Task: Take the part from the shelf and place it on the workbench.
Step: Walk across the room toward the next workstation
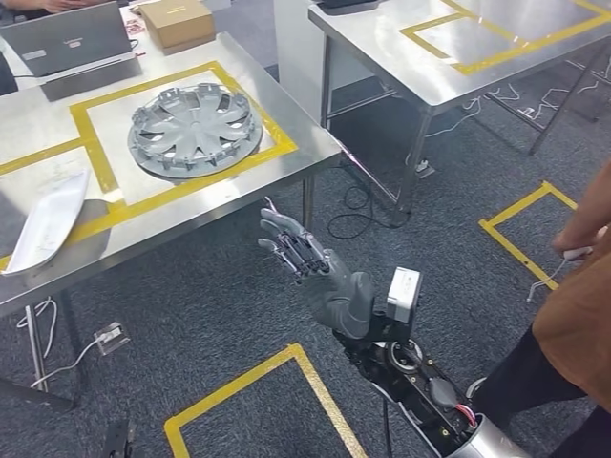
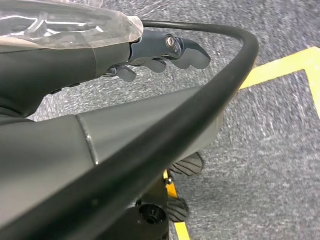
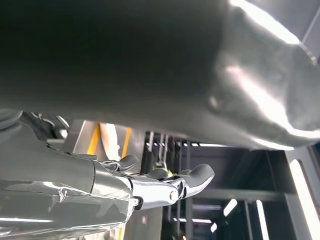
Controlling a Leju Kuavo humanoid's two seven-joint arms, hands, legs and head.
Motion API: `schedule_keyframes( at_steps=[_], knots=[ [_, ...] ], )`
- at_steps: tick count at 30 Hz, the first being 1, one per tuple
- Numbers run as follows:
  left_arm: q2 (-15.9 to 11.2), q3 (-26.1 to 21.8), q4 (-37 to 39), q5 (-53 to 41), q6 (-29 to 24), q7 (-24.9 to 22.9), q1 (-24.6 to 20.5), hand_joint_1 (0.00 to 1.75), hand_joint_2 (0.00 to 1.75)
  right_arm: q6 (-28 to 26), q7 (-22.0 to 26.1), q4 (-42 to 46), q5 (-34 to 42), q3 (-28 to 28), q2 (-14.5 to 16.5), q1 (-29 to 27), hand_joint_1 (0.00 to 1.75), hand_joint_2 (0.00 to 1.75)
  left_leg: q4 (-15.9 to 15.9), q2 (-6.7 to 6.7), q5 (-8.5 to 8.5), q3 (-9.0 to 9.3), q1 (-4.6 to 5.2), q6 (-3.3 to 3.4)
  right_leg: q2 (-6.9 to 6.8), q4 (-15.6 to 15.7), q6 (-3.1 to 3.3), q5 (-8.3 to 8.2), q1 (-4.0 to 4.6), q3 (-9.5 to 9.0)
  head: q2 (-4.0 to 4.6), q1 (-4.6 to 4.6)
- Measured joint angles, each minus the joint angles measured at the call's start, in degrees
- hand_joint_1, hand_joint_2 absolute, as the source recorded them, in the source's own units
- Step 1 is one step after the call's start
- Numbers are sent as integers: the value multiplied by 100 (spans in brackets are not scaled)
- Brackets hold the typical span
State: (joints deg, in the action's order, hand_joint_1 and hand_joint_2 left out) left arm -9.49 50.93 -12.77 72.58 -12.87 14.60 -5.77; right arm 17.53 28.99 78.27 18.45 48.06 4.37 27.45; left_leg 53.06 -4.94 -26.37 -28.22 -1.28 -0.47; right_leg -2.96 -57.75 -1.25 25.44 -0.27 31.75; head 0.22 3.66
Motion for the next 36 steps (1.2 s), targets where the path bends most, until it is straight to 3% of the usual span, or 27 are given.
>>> schedule_keyframes(
  at_steps=[2, 4, 6, 8, 10, 11, 12, 13, 15, 17, 19, 21, 23, 25, 26, 27, 28, 30, 32, 34, 35, 36],
  knots=[
    [2, 0, 0, -1, 1, 7, -2, 0, 0, -5, 0, 10, 0, -9, -4, 2, 0, 0, 7, -105, 8, -8, 25, -71, -104, 294, 100, -18, 65, -135, 0, -7],
    [5, 0, -1, -3, 2, 13, -11, 0, 0, -20, -4, 17, 0, -22, -15, -14, 0, 0, 12, -183, 1, -11, 20, -142, 23, 318, 202, -58, 72, -108, 0, -43],
    [8, 0, -2, -16, 4, 22, -23, 0, 0, -49, -10, 37, 2, -50, -22, -17, 0, 0, 237, 9, -178, -102, -5, -192, 144, 367, 298, -112, 50, -96, 0, -86],
    [9, 0, -2, -39, 7, 31, -18, 0, 0, -74, -23, 55, 7, -71, -23, -15, 0, 0, 944, 323, -566, -431, -15, -205, 256, 388, 369, -154, 49, -67, 0, -159],
    [9, 0, -2, -54, 9, 33, 5, 0, 0, -82, -44, 59, 9, -82, -29, -41, 0, 0, 1691, 438, -832, -812, -15, -204, 398, 387, 402, -178, 66, -30, 0, -226],
    [9, 1, -2, -57, 9, 33, 18, 0, 0, -84, -55, 59, 11, -87, -34, -58, 0, 0, 1810, 452, -807, -890, -14, -200, 481, 385, 407, -188, 73, -20, 0, -253],
    [8, 1, -2, -58, 10, 32, 25, 0, 0, -84, -61, 60, 13, -92, -39, -70, 0, 0, 1687, 461, -667, -851, -14, -191, 566, 380, 404, -198, 77, -15, 0, -280],
    [4, 1, -2, -57, 10, 32, 27, 0, 0, -81, -65, 61, 16, -95, -42, -75, 0, 0, 1359, 496, -451, -710, -16, -177, 650, 370, 397, -206, 78, -13, 0, -308],
    [-6, 0, -2, -54, 11, 31, 26, 0, 0, -67, -68, 68, 23, -100, -44, -69, 0, 0, 538, 716, -80, -352, -29, -143, 792, 320, 370, -207, 85, 19, 0, -363],
    [-11, 1, -2, -45, 11, 30, 19, 0, 0, -42, -62, 84, 27, -104, -44, -62, 0, 0, 138, 858, 24, -194, -28, -114, 913, 272, 318, -211, 91, 82, 0, -375],
    [1, 2, -2, -25, 8, 29, 2, 0, 0, -27, -52, 96, 30, -116, -46, -63, 0, 0, 102, 757, 31, -188, -20, -69, 1011, 265, 254, -231, 85, 142, 0, -357],
    [10, 1, -2, 0, 2, 28, -10, 0, 0, -25, -40, 105, 37, -142, -52, -53, 0, 0, 69, 627, 58, -170, -36, -2, 825, 91, 193, -118, 91, 252, 0, -324],
    [6, 0, -2, 17, -2, 28, -1, 0, 0, -25, -28, 114, 43, -164, -58, -38, 0, 0, 52, 490, 66, -158, -37, 42, 496, -549, 131, 235, 70, 537, 0, -253],
    [2, 0, -2, 25, -10, 28, 13, 0, 0, -26, -22, 114, 51, -180, -69, -48, 0, 0, 53, 350, 56, -155, -27, 50, 372, -1337, 71, 562, 9, 889, 0, -194],
    [1, 0, -2, 27, -15, 28, 15, 0, 0, -29, -20, 114, 58, -193, -78, -60, 0, 0, 54, 280, 48, -149, -29, 43, 349, -1509, 46, 586, -23, 962, 0, -173],
    [1, 0, -2, 28, -22, 27, 14, 0, 0, -33, -17, 115, 65, -211, -89, -68, 0, 0, 55, 212, 35, -135, -33, 30, 327, -1449, 25, 500, -53, 918, 0, -146],
    [3, 0, -2, 28, -27, 23, 13, 0, 0, -40, -13, 122, 74, -228, -98, -72, 0, 0, 56, 148, 18, -111, -41, 9, 286, -1155, 11, 322, -76, 759, 0, -117],
    [0, 0, -1, 24, -34, 15, 13, 0, 0, -51, -5, 147, 89, -256, -113, -68, 0, 0, 61, 32, -29, -52, -37, -56, 44, -326, 1, 6, -64, 333, 0, -54],
    [-10, 0, 0, 20, -36, 8, 12, 0, 0, -61, 2, 181, 103, -283, -126, -69, 0, 0, 70, -76, -58, -29, -1, -128, -145, 110, 60, -60, -11, 116, 0, -27],
    [-13, 0, 0, 20, -38, -3, 5, 0, 0, -73, 3, 209, 119, -320, -143, -86, 0, 0, 61, -214, -65, -10, 9, -190, -53, 143, 160, -46, 25, 112, 0, -70],
    [-11, 0, -1, 19, -39, -8, -1, 0, 0, -76, 2, 226, 126, -338, -152, -97, 0, 0, 78, -212, -98, 6, -8, -221, 28, 155, 199, -58, 28, 114, 0, -103],
    [-10, 0, -1, 19, -39, -10, -5, 0, 0, -77, 2, 245, 131, -357, -158, -99, 0, 0, 174, -117, -180, -21, -24, -239, 102, 169, 243, -70, 26, 109, 0, -124]
  ],
)
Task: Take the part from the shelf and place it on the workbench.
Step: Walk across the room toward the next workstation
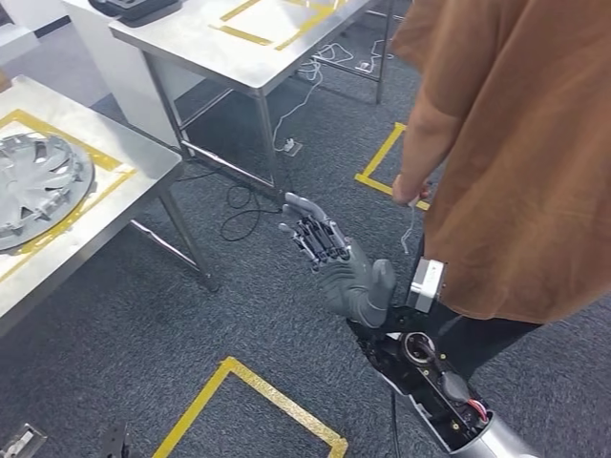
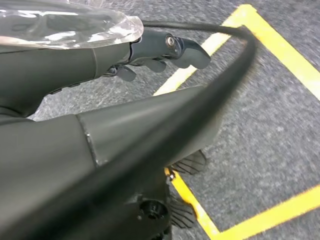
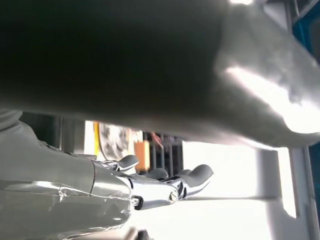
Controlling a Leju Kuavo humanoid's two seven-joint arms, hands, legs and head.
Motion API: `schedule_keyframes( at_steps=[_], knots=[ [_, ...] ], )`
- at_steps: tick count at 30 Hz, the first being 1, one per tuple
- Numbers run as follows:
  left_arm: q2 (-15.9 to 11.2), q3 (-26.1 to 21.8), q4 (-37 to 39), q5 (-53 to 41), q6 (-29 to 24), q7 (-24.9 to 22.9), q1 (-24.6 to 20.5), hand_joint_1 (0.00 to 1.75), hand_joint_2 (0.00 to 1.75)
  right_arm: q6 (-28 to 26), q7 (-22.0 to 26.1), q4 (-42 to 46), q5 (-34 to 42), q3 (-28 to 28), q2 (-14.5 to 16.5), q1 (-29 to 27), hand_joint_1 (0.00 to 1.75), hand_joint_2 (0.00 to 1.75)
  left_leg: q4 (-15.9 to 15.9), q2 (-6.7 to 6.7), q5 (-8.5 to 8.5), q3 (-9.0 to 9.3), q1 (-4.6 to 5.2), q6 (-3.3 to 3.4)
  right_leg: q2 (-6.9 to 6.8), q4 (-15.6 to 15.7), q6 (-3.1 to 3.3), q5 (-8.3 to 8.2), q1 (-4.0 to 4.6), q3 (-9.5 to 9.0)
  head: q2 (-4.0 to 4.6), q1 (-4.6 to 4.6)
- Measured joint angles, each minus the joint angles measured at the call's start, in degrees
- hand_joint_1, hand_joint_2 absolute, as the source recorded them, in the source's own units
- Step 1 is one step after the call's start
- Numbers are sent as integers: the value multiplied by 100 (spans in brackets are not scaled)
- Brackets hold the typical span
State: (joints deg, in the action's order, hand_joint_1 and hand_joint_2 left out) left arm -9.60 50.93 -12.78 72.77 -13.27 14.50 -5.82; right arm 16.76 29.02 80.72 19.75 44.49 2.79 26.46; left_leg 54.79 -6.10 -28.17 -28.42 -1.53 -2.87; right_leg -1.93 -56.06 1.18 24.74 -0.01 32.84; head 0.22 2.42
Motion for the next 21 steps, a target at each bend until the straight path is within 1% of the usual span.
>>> schedule_keyframes(
  at_steps=[1, 2, 3, 4, 5, 6, 7, 8, 9, 10, 11, 12, 13, 14, 15, 16, 17, 18, 19, 20, 21],
  knots=[
    [1, 0, -1, -1, 0, -1, -4, 0, 0, -1, -1, 20, 3, -13, -3, 3, 0, 0, 228, 154, -145, -98, -11, -7, 71, 15, 42, -13, -6, -9, 0, -28],
    [2, 0, -1, -1, 0, -3, -5, 0, 0, -1, -1, 35, 4, -23, -4, 1, 0, 0, 595, 341, -337, -278, -12, -1, 139, 23, 76, -22, -9, -12, 0, -75],
    [4, 0, -1, -1, -1, -7, 0, 0, 0, -3, -3, 43, 4, -28, -6, -3, 0, 0, 1041, 473, -528, -516, -2, 16, 210, 24, 105, -26, 1, -6, 0, -127],
    [5, 0, -1, -1, -1, -13, 8, 0, 0, -5, -7, 45, 3, -29, -8, -17, 0, 0, 1452, 534, -662, -749, 11, 30, 289, 24, 127, -30, 16, -2, 0, -175],
    [6, 0, -1, -1, -2, -20, 18, 0, 0, -7, -8, 46, 3, -33, -11, -35, 0, 0, 1708, 560, -694, -917, 25, 47, 373, 24, 140, -33, 33, -2, 0, -211],
    [4, 1, -1, -1, -4, -27, 27, 0, 0, -9, -7, 47, 3, -39, -15, -51, 0, 0, 1722, 575, -598, -975, 39, 73, 463, 23, 151, -36, 51, -5, 0, -238],
    [3, 1, -1, -1, -5, -31, 32, 0, 0, -9, -4, 51, 3, -48, -19, -62, 0, 0, 1502, 600, -401, -920, 52, 107, 552, 23, 155, -39, 64, -12, 0, -258],
    [-3, 1, -1, -1, -7, -34, 34, 0, 0, -9, -1, 58, 3, -59, -21, -68, 0, 0, 1114, 678, -152, -775, 65, 148, 634, 22, 157, -41, 71, -19, 0, -278],
    [-12, 1, -1, -1, -9, -36, 34, 0, 0, -10, 4, 69, 3, -73, -24, -70, 0, 0, 685, 825, 60, -607, 77, 191, 707, 17, 153, -42, 82, -18, 0, -297],
    [-20, 1, -1, -3, -10, -36, 32, 0, 0, -11, 5, 82, 3, -87, -26, -72, 0, 0, 336, 945, 202, -470, 77, 212, 773, 9, 143, -44, 89, -9, 0, -308],
    [-28, 0, -1, -5, -10, -36, 27, 0, 0, -14, 8, 95, 3, -102, -30, -74, 0, 0, 119, 1036, 269, -386, 85, 224, 835, 5, 124, -50, 88, 8, 0, -310],
    [-31, 0, -1, -8, -11, -36, 19, 0, 0, -16, 9, 107, 3, -120, -34, -77, 0, 0, 28, 1057, 277, -355, 90, 229, 898, 5, 95, -60, 84, 28, 0, -312],
    [-28, 0, -1, -11, -11, -36, 9, 0, 0, -19, 9, 120, 4, -140, -41, -81, 0, 0, -5, 989, 287, -340, 84, 233, 967, 12, 63, -72, 76, 51, 0, -315],
    [-24, 0, -1, -12, -11, -36, 1, 0, 0, -20, 11, 134, 4, -161, -49, -87, 0, 0, -31, 916, 299, -322, 77, 251, 979, 1, 32, -67, 73, 76, 0, -317],
    [-22, 0, -1, -14, -11, -36, -1, 0, 0, -21, 13, 152, 5, -182, -59, -88, 0, 0, -63, 845, 310, -298, 63, 275, 898, -71, -1, -18, 85, 117, 0, -307],
    [-20, 0, -1, -14, -11, -36, 0, 0, 0, -22, 15, 169, 6, -199, -69, -88, 0, 0, -95, 767, 319, -274, 50, 297, 753, -253, -34, 95, 95, 207, 0, -275],
    [-20, 0, -1, -15, -11, -36, 4, 0, 0, -23, 16, 184, 7, -211, -77, -89, 0, 0, -115, 689, 321, -254, 49, 314, 563, -563, -68, 269, 90, 346, 0, -236],
    [-22, 0, -1, -15, -11, -36, 11, 0, 0, -25, 17, 193, 7, -219, -86, -93, 0, 0, -121, 618, 315, -244, 57, 326, 403, -965, -108, 470, 72, 529, 0, -200],
    [-22, 0, -1, -15, -11, -36, 16, 0, 0, -26, 17, 198, 10, -225, -95, -106, 0, 0, -120, 538, 308, -239, 61, 331, 314, -1368, -144, 638, 36, 719, 0, -176],
    [-23, 0, -1, -15, -11, -36, 19, 0, 0, -25, 16, 200, 17, -231, -108, -126, 0, 0, -120, 463, 299, -234, 61, 328, 271, -1641, -177, 721, -3, 847, 0, -163],
    [-23, 0, -1, -15, -11, -36, 20, 0, 0, -20, 16, 201, 30, -243, -123, -148, 0, 0, -118, 392, 288, -226, 56, 317, 245, -1705, -208, 696, -40, 873, 0, -149]
  ],
)
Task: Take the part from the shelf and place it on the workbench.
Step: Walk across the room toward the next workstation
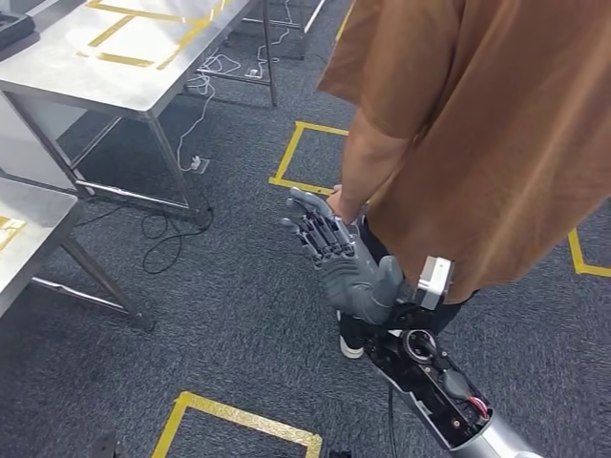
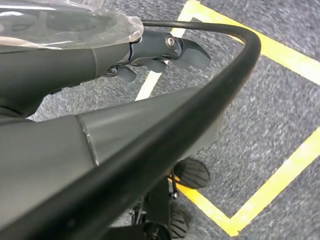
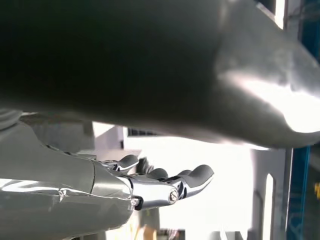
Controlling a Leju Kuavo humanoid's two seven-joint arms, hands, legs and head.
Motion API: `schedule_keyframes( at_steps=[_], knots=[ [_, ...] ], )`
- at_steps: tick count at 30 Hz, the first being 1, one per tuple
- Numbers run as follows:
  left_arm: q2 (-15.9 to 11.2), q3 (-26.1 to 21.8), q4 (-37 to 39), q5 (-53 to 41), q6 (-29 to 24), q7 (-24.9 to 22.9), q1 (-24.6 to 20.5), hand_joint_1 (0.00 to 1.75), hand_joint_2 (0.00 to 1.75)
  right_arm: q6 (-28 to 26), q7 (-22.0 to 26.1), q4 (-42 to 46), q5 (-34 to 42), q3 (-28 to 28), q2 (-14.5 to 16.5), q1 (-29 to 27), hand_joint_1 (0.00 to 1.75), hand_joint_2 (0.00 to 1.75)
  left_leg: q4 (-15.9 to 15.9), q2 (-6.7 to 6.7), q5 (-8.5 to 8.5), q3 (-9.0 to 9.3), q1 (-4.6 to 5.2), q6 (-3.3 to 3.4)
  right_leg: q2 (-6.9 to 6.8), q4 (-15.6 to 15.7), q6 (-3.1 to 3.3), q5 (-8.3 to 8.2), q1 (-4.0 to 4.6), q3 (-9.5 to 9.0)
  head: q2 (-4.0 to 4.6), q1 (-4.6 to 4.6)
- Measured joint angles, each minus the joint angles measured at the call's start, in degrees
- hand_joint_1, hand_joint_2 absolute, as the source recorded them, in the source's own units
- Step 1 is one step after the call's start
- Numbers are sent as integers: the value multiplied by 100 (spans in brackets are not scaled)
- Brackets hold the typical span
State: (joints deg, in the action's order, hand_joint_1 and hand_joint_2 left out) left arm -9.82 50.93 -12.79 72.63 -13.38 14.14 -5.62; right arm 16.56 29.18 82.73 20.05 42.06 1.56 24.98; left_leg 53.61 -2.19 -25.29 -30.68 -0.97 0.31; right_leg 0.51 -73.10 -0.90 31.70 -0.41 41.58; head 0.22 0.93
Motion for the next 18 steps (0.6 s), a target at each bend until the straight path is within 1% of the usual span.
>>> schedule_keyframes(
  at_steps=[1, 2, 3, 4, 5, 6, 7, 8, 9, 10, 11, 12, 13, 14, 15, 16, 17, 18],
  knots=[
    [1, 0, 0, 0, 0, 0, -1, 0, 0, 5, 0, 4, 15, -14, -13, -16, 0, 0, 2, -66, -14, 16, -9, -18, -32, 185, -27, -135, -34, -100, 0, 22],
    [2, 0, 0, 1, 0, -1, -1, 0, 0, 11, 0, 14, 27, -30, -22, -25, 0, 0, 3, -130, -34, 43, -18, -44, -102, 574, -49, -340, -62, -307, 0, 48],
    [-2, 0, 1, 1, 0, -1, -1, 0, 0, 18, 0, 27, 35, -45, -28, -26, 0, 0, 5, -187, -56, 73, -19, -76, -241, 1005, -70, -494, -63, -538, 0, 80],
    [-8, 0, 1, 1, 0, -1, -1, 0, 0, 21, 0, 43, 39, -55, -30, -23, 0, 0, 17, -241, -79, 95, -10, -111, -365, 1370, -57, -603, -49, -738, 0, 113],
    [-13, 0, 2, 2, 0, -2, -3, 0, 0, 24, 0, 59, 41, -62, -32, -23, 0, 0, 24, -293, -95, 113, 4, -147, -457, 1595, -27, -645, -25, -859, 0, 123],
    [-17, 0, 2, 3, 0, -2, -5, 0, 0, 25, -1, 69, 43, -67, -37, -26, 0, 0, 22, -349, -101, 124, 17, -181, -490, 1670, 16, -625, 9, -895, 0, 117],
    [-16, 0, 2, 4, 0, -5, -9, 0, 0, 24, -1, 79, 45, -70, -42, -29, 0, 0, 20, -416, -105, 139, 20, -215, -426, 1684, 77, -633, 27, -896, 0, 101],
    [-13, 0, 1, 6, 0, -8, -14, 0, 0, 23, -1, 92, 45, -73, -46, -35, 0, 0, 11, -453, -120, 157, 5, -251, -353, 1693, 124, -642, 29, -897, 0, 78],
    [-10, 0, 1, 8, 0, -11, -18, 0, 0, 23, 2, 107, 45, -78, -51, -32, 0, 0, 58, -393, -173, 156, -14, -280, -281, 1708, 166, -655, 29, -901, 0, 58],
    [-7, 0, 0, 10, 1, -14, -23, 0, 0, 23, 3, 122, 46, -80, -52, -24, 0, 0, 218, -267, -286, 98, -32, -298, -213, 1728, 209, -671, 21, -908, 0, 38],
    [-3, 1, 0, 11, 1, -15, -25, 0, 0, 25, 3, 135, 46, -81, -52, -18, 0, 0, 515, -98, -454, -38, -44, -306, -149, 1742, 245, -684, 13, -914, 0, -2],
    [-1, 1, 0, 13, 2, -15, -23, 0, 0, 28, 3, 141, 47, -82, -52, -16, 0, 0, 928, 61, -650, -239, -44, -302, -85, 1744, 274, -691, 20, -907, 0, -50],
    [2, 1, 0, 14, 2, -15, -16, 0, 0, 40, 1, 142, 47, -80, -52, -22, 0, 0, 1373, 138, -822, -475, -40, -295, -14, 1744, 298, -695, 30, -901, 0, -93],
    [3, 2, 0, 15, 2, -15, -7, 0, 0, 58, 0, 142, 47, -78, -53, -33, 0, 0, 1715, 168, -910, -673, -33, -286, 65, 1744, 311, -697, 43, -899, 0, -131],
    [3, 2, 0, 20, 2, -16, 4, 0, 0, 86, 2, 142, 47, -76, -54, -42, 0, 0, 1850, 180, -881, -780, -23, -272, 151, 1744, 321, -700, 56, -900, 0, -153],
    [2, 2, 0, 26, 2, -17, 12, 0, 0, 115, 7, 143, 47, -74, -54, -46, 0, 0, 1749, 193, -741, -773, -14, -249, 239, 1743, 324, -702, 65, -904, 0, -173],
    [-1, 2, 0, 33, 1, -19, 15, 0, 0, 145, 12, 143, 45, -73, -54, -47, 0, 0, 1422, 227, -519, -650, -4, -219, 323, 1743, 324, -704, 70, -913, 0, -193],
    [-5, 2, 0, 39, 0, -19, 16, 0, 0, 171, 20, 146, 39, -73, -54, -47, 0, 0, 989, 319, -289, -468, 3, -186, 398, 1743, 321, -706, 71, -919, 0, -215]
  ],
)
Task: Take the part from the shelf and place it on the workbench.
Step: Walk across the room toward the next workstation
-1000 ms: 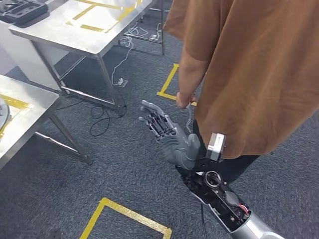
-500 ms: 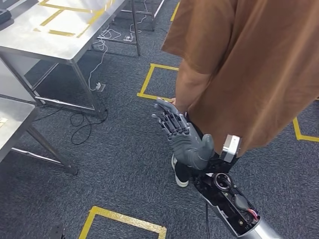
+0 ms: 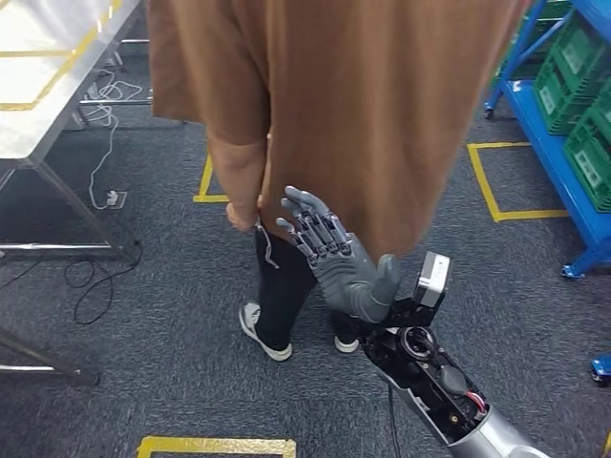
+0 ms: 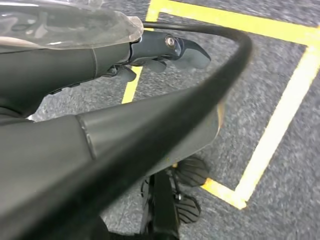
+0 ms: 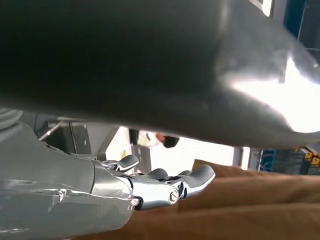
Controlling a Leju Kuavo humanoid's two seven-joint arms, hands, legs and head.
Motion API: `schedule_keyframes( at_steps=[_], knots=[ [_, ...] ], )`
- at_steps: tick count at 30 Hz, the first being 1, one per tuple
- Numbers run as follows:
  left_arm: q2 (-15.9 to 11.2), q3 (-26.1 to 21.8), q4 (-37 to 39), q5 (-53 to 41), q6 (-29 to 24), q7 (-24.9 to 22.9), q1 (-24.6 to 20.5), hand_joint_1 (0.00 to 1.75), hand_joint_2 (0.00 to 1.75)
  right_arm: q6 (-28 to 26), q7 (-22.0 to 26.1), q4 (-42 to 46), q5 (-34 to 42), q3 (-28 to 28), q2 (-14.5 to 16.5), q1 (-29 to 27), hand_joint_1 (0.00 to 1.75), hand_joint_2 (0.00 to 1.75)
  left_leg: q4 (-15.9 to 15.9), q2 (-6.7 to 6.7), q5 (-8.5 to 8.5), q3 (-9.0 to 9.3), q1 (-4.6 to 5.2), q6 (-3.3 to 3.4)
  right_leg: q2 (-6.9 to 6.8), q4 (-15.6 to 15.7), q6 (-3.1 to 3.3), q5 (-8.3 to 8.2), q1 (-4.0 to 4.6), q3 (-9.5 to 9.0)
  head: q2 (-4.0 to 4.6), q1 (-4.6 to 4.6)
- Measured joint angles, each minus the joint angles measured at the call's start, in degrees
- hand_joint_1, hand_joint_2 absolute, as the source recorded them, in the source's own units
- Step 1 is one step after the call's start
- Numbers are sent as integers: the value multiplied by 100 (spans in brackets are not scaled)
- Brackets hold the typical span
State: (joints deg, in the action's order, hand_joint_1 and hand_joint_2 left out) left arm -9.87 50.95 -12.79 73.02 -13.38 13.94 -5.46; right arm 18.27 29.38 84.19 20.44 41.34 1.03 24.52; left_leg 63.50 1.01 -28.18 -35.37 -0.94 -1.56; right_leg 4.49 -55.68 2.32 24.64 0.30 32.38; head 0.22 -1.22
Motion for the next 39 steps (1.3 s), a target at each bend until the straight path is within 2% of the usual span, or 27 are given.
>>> schedule_keyframes(
  at_steps=[2, 3, 5, 6, 8, 9, 10, 11, 12, 13, 14, 16, 18, 20, 21, 23, 25, 26, 27, 28, 29, 30, 32, 34, 36, 37, 39],
  knots=[
    [-10, 0, 0, 8, -3, 0, -7, 0, 0, 39, 11, 17, -18, 2, 0, 2, 0, 0, -705, 188, 257, 300, 3, 34, 127, -13, -25, 1, 17, 12, 0, -32],
    [-14, 0, 0, 13, -5, 0, -15, 0, 0, 51, 15, 29, -32, 4, 0, 3, 0, 0, -854, 236, 281, 363, 10, 39, 181, -14, -48, -1, 17, 25, 0, -30],
    [-9, -1, 0, 24, -7, 0, -41, 0, 0, 65, 17, 46, -55, 7, -1, 2, 0, 0, -920, 151, 281, 393, 17, 54, 283, -3, -113, -9, 8, 63, 0, -19],
    [-4, -2, 0, 32, -7, 0, -51, 0, 0, 66, 19, 56, -63, 7, -5, 1, 0, 0, -949, 91, 293, 413, 11, 77, 236, -37, -145, 20, 11, 92, 0, -13],
    [2, -2, 0, 48, -8, 0, -51, 0, 0, 66, 22, 84, -71, 7, -17, 12, 0, 0, -1005, -40, 313, 448, -9, 131, -34, -395, -204, 246, 22, 263, 0, 44],
    [2, -2, 0, 54, -9, 0, -43, 0, 0, 65, 25, 98, -73, 8, -24, 15, 0, 0, -1013, -105, 311, 458, -1, 146, -205, -751, -230, 437, 12, 410, 0, 80],
    [2, -2, 0, 61, -9, 0, -32, 0, 0, 65, 26, 106, -75, 8, -32, 17, 0, 0, -1012, -168, 303, 461, 3, 158, -304, -1162, -256, 627, -7, 595, 0, 115],
    [1, -3, 0, 69, -10, -1, -23, 0, 0, 64, 28, 110, -75, 8, -43, 9, 0, 0, -1011, -237, 295, 466, 5, 158, -354, -1519, -282, 757, -31, 762, 1, 135],
    [1, -3, 0, 74, -10, -1, -18, 0, 0, 64, 28, 115, -75, 8, -58, -1, 0, 0, -1009, -304, 284, 475, 3, 152, -382, -1701, -304, 782, -56, 852, 1, 154],
    [2, -3, 0, 78, -11, -2, -16, 0, 0, 64, 28, 124, -74, 8, -75, -9, 0, 0, -1008, -369, 268, 490, -3, 141, -407, -1666, -323, 701, -78, 835, 1, 176],
    [4, -4, 0, 80, -11, -2, -16, 0, 0, 64, 27, 136, -74, 8, -89, -13, 0, 0, -1007, -432, 248, 518, -12, 121, -456, -1381, -338, 516, -97, 693, 1, 204],
    [8, -4, 1, 84, -11, -2, -15, 0, 0, 64, 26, 168, -71, 8, -104, -10, 0, 0, -1003, -548, 193, 591, -14, 61, -678, -546, -351, 169, -84, 264, 0, 266],
    [4, -4, 2, 91, -14, -2, -19, 0, 0, 63, 24, 196, -66, 8, -110, -2, 0, 0, -986, -653, 154, 631, 14, -6, -843, -87, -294, 74, -38, 23, 0, 295],
    [4, -4, 2, 96, -15, -3, -34, 0, 0, 60, 20, 219, -64, 6, -122, -1, 0, 0, -982, -784, 136, 654, 29, -61, -761, -50, -195, 90, -7, 12, 0, 266],
    [8, -5, 1, 96, -15, -3, -46, 0, 0, 58, 18, 238, -63, 4, -127, -4, 0, 0, -964, -788, 102, 669, 15, -90, -686, -38, -157, 81, -7, 11, 0, 243],
    [13, -6, 0, 97, -16, -4, -57, 0, 0, 57, 19, 272, -61, 5, -133, 9, 0, 0, -661, -563, -112, 556, -12, -128, -551, -10, -78, 58, -24, -4, 0, 196],
    [14, -7, 0, 99, -17, -6, -49, 0, 0, 54, 19, 285, -54, 5, -137, 17, 0, 0, 126, -260, -486, 160, -18, -130, -422, -2, -22, 47, -28, -3, 0, 108],
    [15, -7, 0, 101, -19, -9, -39, 0, 0, 51, 17, 285, -50, 6, -139, 11, 0, 0, 543, -194, -626, -74, -12, -125, -347, -2, -5, 43, -20, 0, 0, 68],
    [15, -7, 0, 102, -20, -14, -26, 0, 0, 48, 17, 285, -47, 6, -140, 1, 0, 0, 808, -160, -667, -244, -4, -115, -265, -2, 3, 41, -10, 0, 0, 37],
    [14, -7, 0, 105, -25, -17, -14, 0, 0, 45, 16, 285, -45, 6, -142, -6, 0, 0, 854, -139, -594, -312, 3, -97, -180, -2, 8, 38, 1, -2, 0, 15],
    [13, -7, 0, 108, -31, -21, -8, 0, 0, 43, 17, 287, -42, 6, -142, -10, 0, 0, 649, -114, -408, -259, 9, -68, -94, -2, 10, 35, 9, -8, 0, -4],
    [9, -7, 0, 110, -37, -22, -5, 0, 0, 41, 17, 293, -39, 5, -142, -11, 0, 0, 261, -54, -165, -107, 15, -32, -14, -2, 9, 33, 14, -15, 0, -20],
    [-6, -8, 1, 111, -46, -22, -8, 0, 0, 39, 19, 313, -36, 4, -142, -10, 0, 0, -560, 184, 186, 233, 24, 31, 130, -8, -9, 30, 24, -9, 0, -40],
    [-16, -9, 2, 112, -50, -22, -19, 0, 0, 39, 22, 328, -35, 4, -145, -11, 0, 0, -899, 294, 254, 375, 41, 55, 252, -7, -58, 21, 9, 19, 0, -39],
    [-11, -9, 2, 113, -51, -22, -37, 0, 0, 30, 26, 344, -30, -1, -160, -16, 0, 0, -959, 164, 273, 410, 37, 85, 340, 1, -126, 13, -13, 51, 0, -44],
    [-8, -10, 2, 113, -52, -21, -43, 0, 0, 22, 32, 362, -25, -10, -173, -18, 0, 0, -998, 96, 288, 434, 25, 109, 262, -51, -160, 57, -3, 84, 0, -40],
    [-2, -11, 2, 111, -52, -19, -42, 0, 0, -8, 42, 405, -18, -34, -204, -23, 0, 0, -1067, -51, 310, 479, 1, 155, -71, -495, -222, 335, 13, 289, 0, 23]
  ],
)
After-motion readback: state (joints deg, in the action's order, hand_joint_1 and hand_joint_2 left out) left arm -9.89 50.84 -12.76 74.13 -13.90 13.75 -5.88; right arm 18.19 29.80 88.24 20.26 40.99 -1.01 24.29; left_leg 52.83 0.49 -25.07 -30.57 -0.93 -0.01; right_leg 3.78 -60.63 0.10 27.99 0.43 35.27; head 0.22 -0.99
